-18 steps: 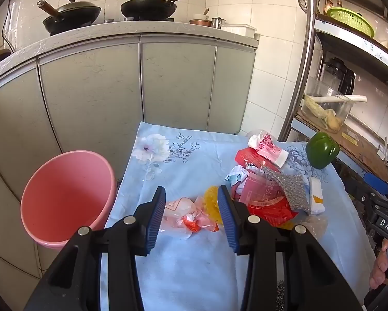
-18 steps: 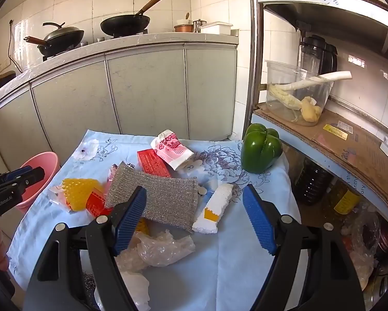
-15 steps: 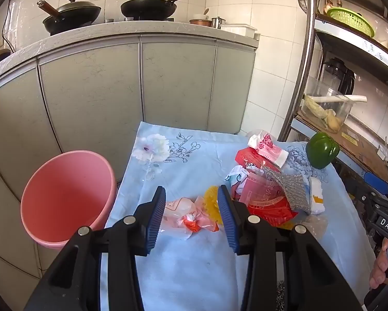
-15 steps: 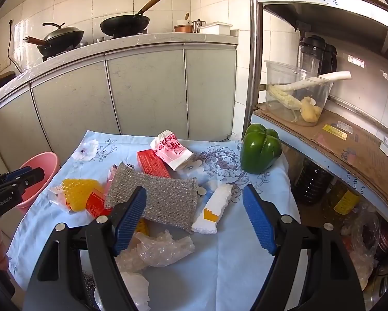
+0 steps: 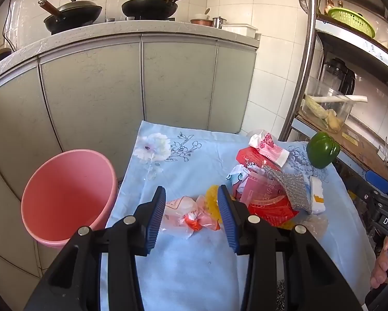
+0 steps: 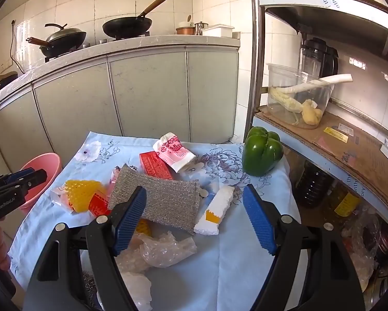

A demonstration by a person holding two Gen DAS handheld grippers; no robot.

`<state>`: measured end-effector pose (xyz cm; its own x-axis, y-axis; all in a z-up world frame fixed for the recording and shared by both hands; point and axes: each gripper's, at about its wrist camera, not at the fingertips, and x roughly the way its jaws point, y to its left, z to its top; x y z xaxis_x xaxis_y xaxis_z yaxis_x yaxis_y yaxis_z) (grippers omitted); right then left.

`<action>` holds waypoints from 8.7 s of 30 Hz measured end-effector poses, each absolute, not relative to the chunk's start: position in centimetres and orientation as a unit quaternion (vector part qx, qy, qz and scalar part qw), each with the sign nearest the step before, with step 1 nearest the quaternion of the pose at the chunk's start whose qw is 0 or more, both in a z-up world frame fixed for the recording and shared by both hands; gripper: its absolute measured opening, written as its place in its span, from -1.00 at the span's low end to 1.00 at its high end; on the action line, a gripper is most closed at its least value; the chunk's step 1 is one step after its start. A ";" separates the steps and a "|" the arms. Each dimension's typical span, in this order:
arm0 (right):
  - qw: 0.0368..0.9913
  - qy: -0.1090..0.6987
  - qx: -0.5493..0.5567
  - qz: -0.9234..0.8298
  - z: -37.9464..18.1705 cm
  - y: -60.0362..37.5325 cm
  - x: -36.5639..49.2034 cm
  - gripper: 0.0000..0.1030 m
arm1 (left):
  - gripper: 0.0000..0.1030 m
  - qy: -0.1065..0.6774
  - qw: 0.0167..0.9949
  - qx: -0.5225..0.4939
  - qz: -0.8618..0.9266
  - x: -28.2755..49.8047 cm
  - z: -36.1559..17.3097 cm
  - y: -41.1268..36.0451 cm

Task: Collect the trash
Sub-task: 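Close the left gripper on the clear bag with orange contents, then carry the clear bag to the pink bin with left while right grasps yellow mesh net, then open the left gripper over the bin while right drops the yellow net in, then move both grippers back over the trash on the table, then grasp the red plastic packaging with left while right grasps the silver scouring pad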

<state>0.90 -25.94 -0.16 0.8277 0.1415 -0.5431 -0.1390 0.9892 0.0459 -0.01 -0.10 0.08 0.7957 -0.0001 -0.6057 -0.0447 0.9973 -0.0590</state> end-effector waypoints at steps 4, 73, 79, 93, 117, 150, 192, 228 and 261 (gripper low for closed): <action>0.956 0.284 0.003 0.074 -0.2 -25.9 0.9 0.50 | -0.20 0.319 0.947 -0.035 0.011 -0.2 0.1 0.0; 0.938 0.313 0.052 0.137 -1.9 -28.0 0.8 0.13 | -0.55 0.416 0.906 -0.048 -0.058 3.4 -5.9 3.4; 0.934 0.310 0.037 0.171 -0.9 -25.7 0.7 0.13 | -0.62 0.392 0.917 -0.050 -0.056 2.1 -5.3 3.9; 0.881 0.359 0.019 0.309 0.2 -15.5 2.3 0.13 | -0.63 0.365 0.927 -0.073 -0.044 -1.1 -3.5 5.8; 0.821 0.500 -0.096 0.257 -7.5 -6.2 7.4 -0.71 | -0.63 0.312 0.945 -0.096 0.006 -5.5 -1.4 11.2; 0.822 0.505 -0.104 0.242 -8.0 -5.7 7.5 -0.29 | -0.62 0.300 0.945 -0.120 0.055 -7.4 -1.4 15.4; 0.776 0.439 0.008 0.453 -3.7 4.9 9.3 -0.46 | -0.29 0.338 0.915 -0.158 0.154 -3.2 -3.9 20.5; 0.896 0.384 0.051 0.219 -1.5 -23.6 3.0 -0.46 | -0.31 0.351 0.926 -0.103 -0.093 -0.5 -0.7 1.8; 0.879 0.399 -0.015 0.260 -3.8 -23.7 3.7 -0.23 | -1.00 0.361 0.919 -0.064 -0.145 1.8 -1.8 -0.9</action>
<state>3.68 -23.69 -3.79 0.5467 0.4455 -0.7090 -0.4701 0.8640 0.1804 1.84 -0.88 -1.75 0.6975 -0.3136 -0.6443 0.2212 0.9495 -0.2227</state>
